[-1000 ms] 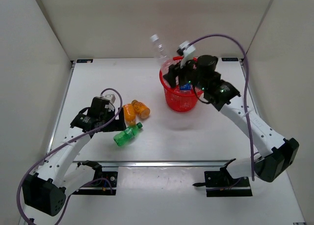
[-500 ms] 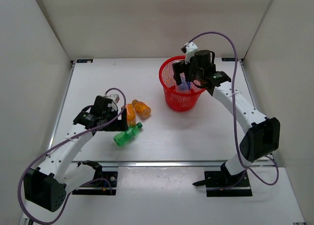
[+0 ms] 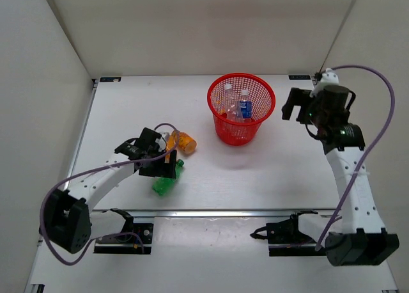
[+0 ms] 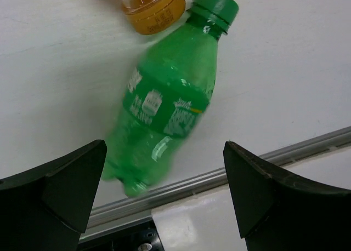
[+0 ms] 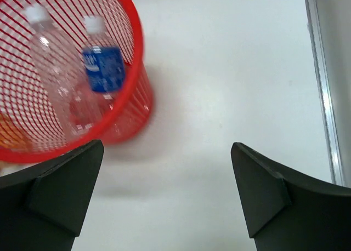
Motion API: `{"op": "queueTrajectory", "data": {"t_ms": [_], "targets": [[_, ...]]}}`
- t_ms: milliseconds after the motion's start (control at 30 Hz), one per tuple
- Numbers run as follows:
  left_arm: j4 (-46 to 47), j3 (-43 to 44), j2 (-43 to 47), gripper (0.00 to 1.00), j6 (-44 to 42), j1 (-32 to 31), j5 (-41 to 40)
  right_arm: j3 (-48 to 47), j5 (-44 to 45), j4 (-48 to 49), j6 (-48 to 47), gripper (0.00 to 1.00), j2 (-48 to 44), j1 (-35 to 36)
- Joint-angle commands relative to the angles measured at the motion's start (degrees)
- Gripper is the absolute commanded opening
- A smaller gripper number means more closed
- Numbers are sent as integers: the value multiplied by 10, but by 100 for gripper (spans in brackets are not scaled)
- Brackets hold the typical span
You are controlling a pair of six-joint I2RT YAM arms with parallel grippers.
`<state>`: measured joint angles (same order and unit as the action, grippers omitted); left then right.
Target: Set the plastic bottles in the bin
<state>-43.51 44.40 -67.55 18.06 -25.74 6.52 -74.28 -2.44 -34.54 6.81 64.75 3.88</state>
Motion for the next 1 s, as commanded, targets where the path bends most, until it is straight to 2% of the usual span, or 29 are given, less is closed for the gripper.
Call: {"op": "queueTrajectory", "data": {"t_ms": [0, 200, 333, 400, 433, 533, 600, 733, 833, 900, 967], "targets": [[60, -4, -32, 99, 12, -17, -13, 54, -52, -56, 17, 99, -55, -38], [84, 11, -115, 99, 14, -28, -63, 101, -41, -98, 6, 99, -105, -50], [91, -5, -123, 98, 24, -59, -63, 118, -43, -100, 13, 99, -130, -67], [95, -15, -115, 92, 32, -70, -63, 124, -44, -98, 17, 99, -139, -76], [93, -22, -102, 83, 36, -74, -64, 127, -37, -102, 20, 99, -145, -77], [88, -38, -66, 67, 44, -78, -48, 135, -6, -111, 28, 99, -160, -75], [76, -33, -43, 60, 43, -87, -48, 150, 15, -122, 37, 99, -168, -79], [11, 64, 9, 57, 36, -115, -64, 195, 13, -118, 33, 99, -218, -88], [18, 148, 22, 56, 33, -105, -32, 235, 12, -124, 32, 99, -233, -99], [30, 238, -4, 56, 28, -111, -5, 254, 6, -127, 23, 99, -234, -103], [24, 324, -84, 57, 3, -127, 4, 266, 9, -120, 22, 99, -240, -99]]}}
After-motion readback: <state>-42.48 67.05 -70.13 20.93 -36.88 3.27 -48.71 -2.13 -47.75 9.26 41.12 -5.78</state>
